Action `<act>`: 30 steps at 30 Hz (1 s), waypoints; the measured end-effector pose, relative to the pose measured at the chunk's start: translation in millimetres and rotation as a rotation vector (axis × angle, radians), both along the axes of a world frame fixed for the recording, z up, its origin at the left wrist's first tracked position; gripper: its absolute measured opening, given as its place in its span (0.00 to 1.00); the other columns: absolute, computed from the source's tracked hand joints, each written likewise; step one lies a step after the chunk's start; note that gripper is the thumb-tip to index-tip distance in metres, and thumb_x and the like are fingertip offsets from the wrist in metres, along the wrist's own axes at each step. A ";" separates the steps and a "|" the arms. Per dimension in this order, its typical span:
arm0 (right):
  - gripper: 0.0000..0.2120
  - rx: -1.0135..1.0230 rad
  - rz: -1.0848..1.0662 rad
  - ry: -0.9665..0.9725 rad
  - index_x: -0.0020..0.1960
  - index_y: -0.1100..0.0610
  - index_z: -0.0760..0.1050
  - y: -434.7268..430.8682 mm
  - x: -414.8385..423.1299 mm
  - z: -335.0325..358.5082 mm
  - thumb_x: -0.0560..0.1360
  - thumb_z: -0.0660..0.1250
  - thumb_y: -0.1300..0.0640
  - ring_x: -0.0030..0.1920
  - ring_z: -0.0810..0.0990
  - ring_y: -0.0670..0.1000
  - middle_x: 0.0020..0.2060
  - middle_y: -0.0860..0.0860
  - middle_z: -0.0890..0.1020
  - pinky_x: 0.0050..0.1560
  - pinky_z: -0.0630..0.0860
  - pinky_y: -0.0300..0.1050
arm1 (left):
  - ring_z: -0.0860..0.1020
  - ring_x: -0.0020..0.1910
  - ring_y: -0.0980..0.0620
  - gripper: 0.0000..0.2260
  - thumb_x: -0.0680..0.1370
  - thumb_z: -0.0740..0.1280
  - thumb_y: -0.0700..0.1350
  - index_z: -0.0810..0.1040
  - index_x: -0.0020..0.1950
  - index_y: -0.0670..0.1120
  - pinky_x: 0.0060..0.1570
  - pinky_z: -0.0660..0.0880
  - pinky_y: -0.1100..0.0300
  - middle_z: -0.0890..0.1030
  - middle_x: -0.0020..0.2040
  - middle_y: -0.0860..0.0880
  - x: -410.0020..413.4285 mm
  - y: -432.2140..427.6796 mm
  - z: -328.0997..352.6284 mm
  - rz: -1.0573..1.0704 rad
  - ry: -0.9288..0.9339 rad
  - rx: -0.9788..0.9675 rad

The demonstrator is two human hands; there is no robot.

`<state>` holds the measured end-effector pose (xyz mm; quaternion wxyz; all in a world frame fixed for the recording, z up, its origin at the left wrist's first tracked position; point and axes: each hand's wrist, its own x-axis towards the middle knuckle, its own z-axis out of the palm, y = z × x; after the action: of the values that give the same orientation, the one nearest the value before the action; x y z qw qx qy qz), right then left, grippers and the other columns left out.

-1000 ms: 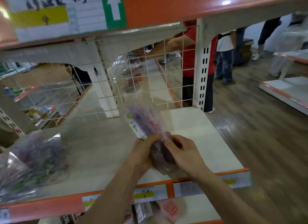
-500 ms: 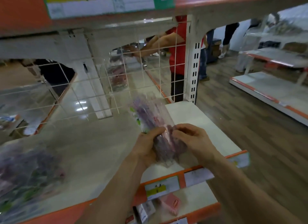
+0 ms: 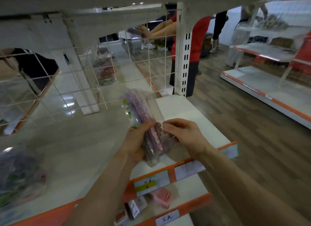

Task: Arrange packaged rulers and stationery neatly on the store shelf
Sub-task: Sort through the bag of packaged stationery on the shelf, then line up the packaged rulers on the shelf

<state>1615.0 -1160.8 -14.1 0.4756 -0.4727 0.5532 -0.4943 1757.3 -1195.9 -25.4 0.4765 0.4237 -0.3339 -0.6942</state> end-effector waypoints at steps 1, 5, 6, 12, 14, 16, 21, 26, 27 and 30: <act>0.05 0.012 0.009 0.005 0.42 0.54 0.81 0.7 -2.9 1.6 0.74 0.69 0.60 0.30 0.77 0.40 0.32 0.46 0.83 0.31 0.73 0.31 | 0.80 0.30 0.50 0.07 0.76 0.67 0.40 0.82 0.38 0.42 0.34 0.80 0.58 0.82 0.34 0.45 0.5 -0.1 0.1 -0.010 0.026 -0.002; 0.04 0.082 -0.087 0.137 0.43 0.57 0.82 -0.7 -44.7 9.1 0.75 0.69 0.61 0.29 0.76 0.42 0.34 0.50 0.84 0.28 0.71 0.30 | 0.78 0.29 0.52 0.15 0.77 0.66 0.41 0.83 0.31 0.46 0.33 0.78 0.61 0.80 0.33 0.47 2.0 -1.4 0.6 -0.052 0.078 0.001; 0.04 0.109 -0.123 0.186 0.44 0.58 0.82 -2.1 -59.1 11.5 0.75 0.68 0.61 0.29 0.76 0.42 0.35 0.51 0.83 0.27 0.71 0.30 | 0.78 0.29 0.52 0.16 0.76 0.66 0.41 0.83 0.29 0.47 0.33 0.78 0.61 0.79 0.33 0.47 1.7 -1.7 0.6 -0.051 0.081 0.005; 0.05 0.263 -0.163 0.530 0.39 0.56 0.81 -14.7 -103.1 11.1 0.73 0.70 0.60 0.27 0.79 0.43 0.33 0.50 0.83 0.31 0.75 0.35 | 0.78 0.29 0.52 0.07 0.75 0.67 0.42 0.81 0.38 0.45 0.34 0.78 0.61 0.79 0.33 0.47 -1.5 0.8 2.0 -0.046 0.084 0.022; 0.04 0.289 -0.147 0.620 0.39 0.54 0.80 -16.6 -105.8 8.3 0.73 0.70 0.56 0.29 0.80 0.42 0.32 0.47 0.82 0.30 0.73 0.35 | 0.78 0.30 0.52 0.02 0.74 0.67 0.43 0.77 0.43 0.45 0.34 0.79 0.61 0.79 0.33 0.47 -0.7 0.1 1.4 -0.041 0.087 0.024; 0.04 0.298 -0.155 0.708 0.41 0.52 0.80 -17.5 -108.4 7.0 0.73 0.70 0.53 0.31 0.79 0.42 0.32 0.46 0.81 0.31 0.72 0.35 | 0.78 0.30 0.53 0.02 0.75 0.67 0.43 0.77 0.45 0.46 0.35 0.79 0.61 0.79 0.34 0.48 0.0 -0.7 0.1 -0.041 0.066 0.023; 0.07 0.340 -0.164 0.831 0.44 0.52 0.81 -20.9 -109.8 6.2 0.74 0.69 0.48 0.36 0.80 0.46 0.36 0.47 0.81 0.37 0.77 0.40 | 0.78 0.31 0.53 0.07 0.72 0.68 0.44 0.77 0.49 0.45 0.36 0.79 0.61 0.79 0.34 0.48 0.9 -1.3 0.1 -0.062 0.077 0.021; 0.07 0.343 -0.122 0.935 0.48 0.51 0.80 -17.0 -105.5 8.9 0.75 0.68 0.49 0.36 0.80 0.46 0.39 0.47 0.81 0.32 0.75 0.39 | 0.79 0.33 0.52 0.06 0.76 0.65 0.42 0.77 0.52 0.44 0.38 0.80 0.60 0.81 0.37 0.47 3.6 -2.6 -2.6 -0.073 0.108 0.062; 0.05 0.303 -0.126 0.964 0.47 0.51 0.79 -14.8 -103.4 10.1 0.75 0.67 0.50 0.37 0.80 0.46 0.39 0.47 0.81 0.34 0.76 0.40 | 0.80 0.33 0.52 0.06 0.76 0.64 0.41 0.77 0.52 0.44 0.38 0.80 0.60 0.81 0.38 0.47 3.6 -2.3 -1.7 -0.069 0.118 0.077; 0.03 0.023 -0.144 0.918 0.43 0.49 0.78 -7.0 -81.0 17.6 0.75 0.66 0.53 0.39 0.78 0.46 0.39 0.46 0.81 0.40 0.77 0.44 | 0.80 0.32 0.51 0.06 0.77 0.61 0.38 0.77 0.50 0.42 0.35 0.80 0.60 0.81 0.36 0.45 1.2 -0.9 1.1 -0.047 0.164 0.111</act>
<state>1534.0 -1167.8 3.5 0.1512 -0.5977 0.7433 -0.2597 1758.5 -1196.8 -24.3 0.4613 0.3834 -0.2647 -0.7551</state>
